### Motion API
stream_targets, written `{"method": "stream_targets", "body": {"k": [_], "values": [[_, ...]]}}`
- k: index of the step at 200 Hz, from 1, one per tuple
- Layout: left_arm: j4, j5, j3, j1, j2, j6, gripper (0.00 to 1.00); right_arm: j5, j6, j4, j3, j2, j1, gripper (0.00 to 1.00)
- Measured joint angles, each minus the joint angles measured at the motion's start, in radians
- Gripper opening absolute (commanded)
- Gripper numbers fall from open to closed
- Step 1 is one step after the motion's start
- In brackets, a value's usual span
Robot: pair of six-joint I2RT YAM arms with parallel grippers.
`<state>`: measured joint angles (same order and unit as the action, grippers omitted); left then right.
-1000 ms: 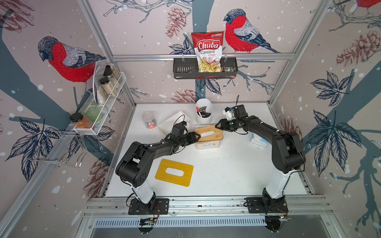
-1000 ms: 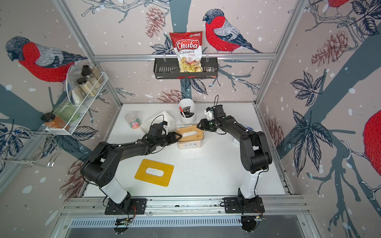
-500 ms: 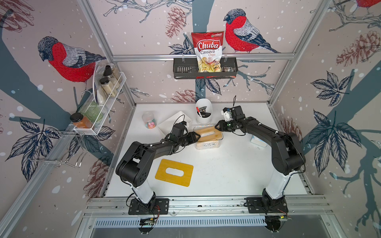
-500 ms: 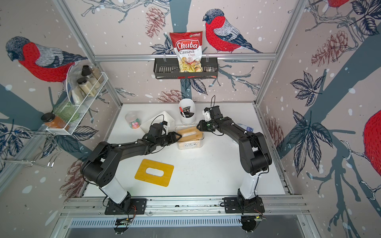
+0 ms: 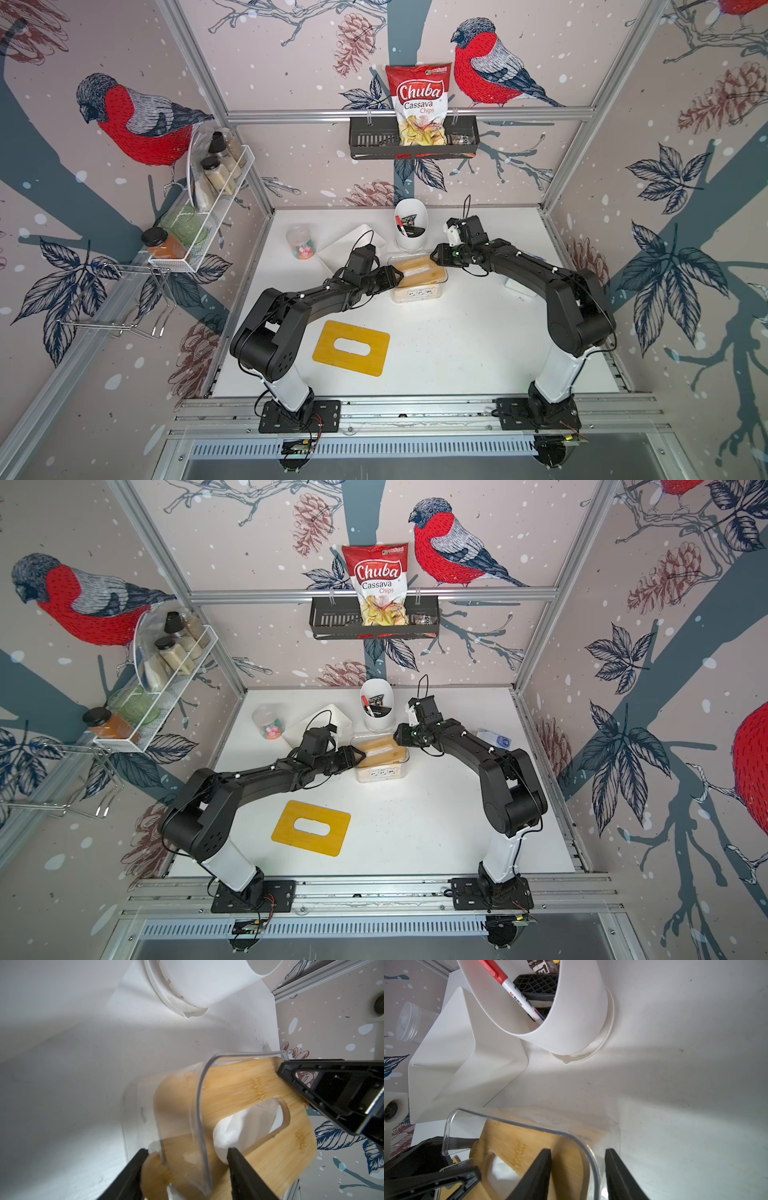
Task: Put the tissue paper into the tissue box
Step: Close the box lid on the tissue box.
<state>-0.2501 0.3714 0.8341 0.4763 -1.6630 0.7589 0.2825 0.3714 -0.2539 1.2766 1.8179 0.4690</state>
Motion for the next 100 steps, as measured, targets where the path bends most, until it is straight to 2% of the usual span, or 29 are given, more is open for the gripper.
{"method": "stream_targets", "body": {"k": [100], "values": [[-0.026, 0.024, -0.015, 0.005, 0.042, 0.003, 0.64, 0.07, -0.003, -0.042, -0.002, -0.013, -0.032, 0.59]]}}
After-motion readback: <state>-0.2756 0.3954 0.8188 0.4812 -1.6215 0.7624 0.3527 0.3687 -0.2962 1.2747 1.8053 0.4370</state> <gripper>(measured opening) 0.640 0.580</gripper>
